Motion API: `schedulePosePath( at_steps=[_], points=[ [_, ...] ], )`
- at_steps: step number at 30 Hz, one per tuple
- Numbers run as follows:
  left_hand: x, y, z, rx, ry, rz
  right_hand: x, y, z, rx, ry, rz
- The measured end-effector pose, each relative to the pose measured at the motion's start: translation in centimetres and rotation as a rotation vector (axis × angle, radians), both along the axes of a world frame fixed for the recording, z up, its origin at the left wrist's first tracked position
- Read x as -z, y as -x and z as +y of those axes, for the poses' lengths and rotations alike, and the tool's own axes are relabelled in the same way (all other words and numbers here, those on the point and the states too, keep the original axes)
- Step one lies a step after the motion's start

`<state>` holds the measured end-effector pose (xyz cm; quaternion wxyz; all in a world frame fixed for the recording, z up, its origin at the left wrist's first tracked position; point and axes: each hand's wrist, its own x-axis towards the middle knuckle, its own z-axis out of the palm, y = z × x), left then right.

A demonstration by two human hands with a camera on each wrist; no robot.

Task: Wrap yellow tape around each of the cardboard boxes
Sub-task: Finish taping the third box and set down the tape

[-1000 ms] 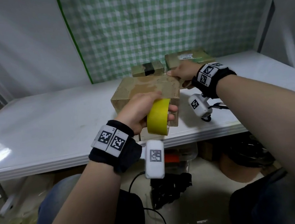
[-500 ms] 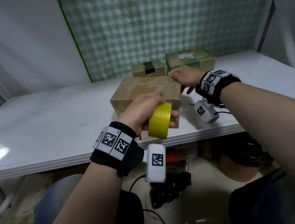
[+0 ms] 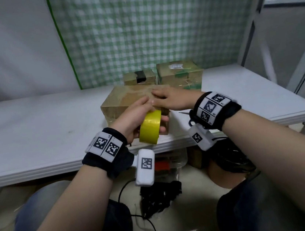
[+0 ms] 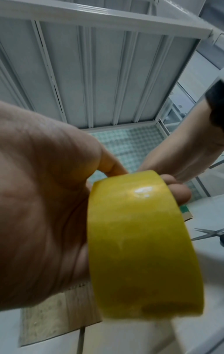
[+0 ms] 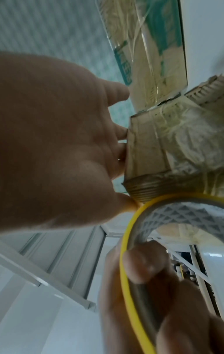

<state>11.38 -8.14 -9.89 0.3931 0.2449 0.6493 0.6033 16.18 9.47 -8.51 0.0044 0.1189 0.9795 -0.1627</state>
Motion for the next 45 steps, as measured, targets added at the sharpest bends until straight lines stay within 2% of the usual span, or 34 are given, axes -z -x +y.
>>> schedulePosePath(
  at_steps=[9,12,17,21,26,28,30,32,34,36,38,41,45],
  points=[
    [0.6,-0.5,0.2,-0.123,-0.02,-0.017,-0.9,1.5,0.3,0.076,-0.091,-0.168],
    [0.7,-0.5,0.2,-0.081,0.005,0.03,-1.3,1.9,0.4,0.072,-0.114,-0.191],
    [1.5,-0.4,0.1,-0.057,0.089,0.04,-1.3,2.1,0.9,0.087,0.022,-0.146],
    [2.3,-0.7,0.3,-0.031,0.167,0.024,-0.9,2.5,1.4,0.104,0.057,-0.138],
    [2.5,-0.8,0.2,-0.031,0.142,-0.015,-0.9,2.2,1.5,0.115,0.06,-0.105],
    [2.5,-0.8,0.2,-0.036,0.111,-0.041,-0.6,2.3,1.6,0.171,0.022,0.015],
    [2.5,-0.8,0.4,-0.059,0.038,-0.075,-0.5,1.9,1.8,0.251,0.019,0.239],
    [2.5,-0.5,0.7,-0.094,-0.017,-0.082,-0.7,0.6,2.2,0.296,0.12,0.434],
    [2.7,-0.5,1.0,-0.115,-0.035,-0.091,-0.4,-1.2,3.2,0.35,0.238,0.475],
    [3.0,-0.6,1.3,-0.115,-0.037,-0.095,0.6,-3.2,4.5,0.434,0.339,0.401],
    [3.2,-0.7,1.5,-0.117,-0.04,-0.086,1.8,-4.5,5.6,0.531,0.333,0.27],
    [3.4,-0.5,1.7,-0.13,-0.054,-0.089,2.8,-5.7,6.4,0.631,0.174,0.065],
    [3.6,-0.5,1.9,-0.149,-0.06,-0.078,4.0,-6.4,6.0,0.649,-0.005,-0.147]
  ],
)
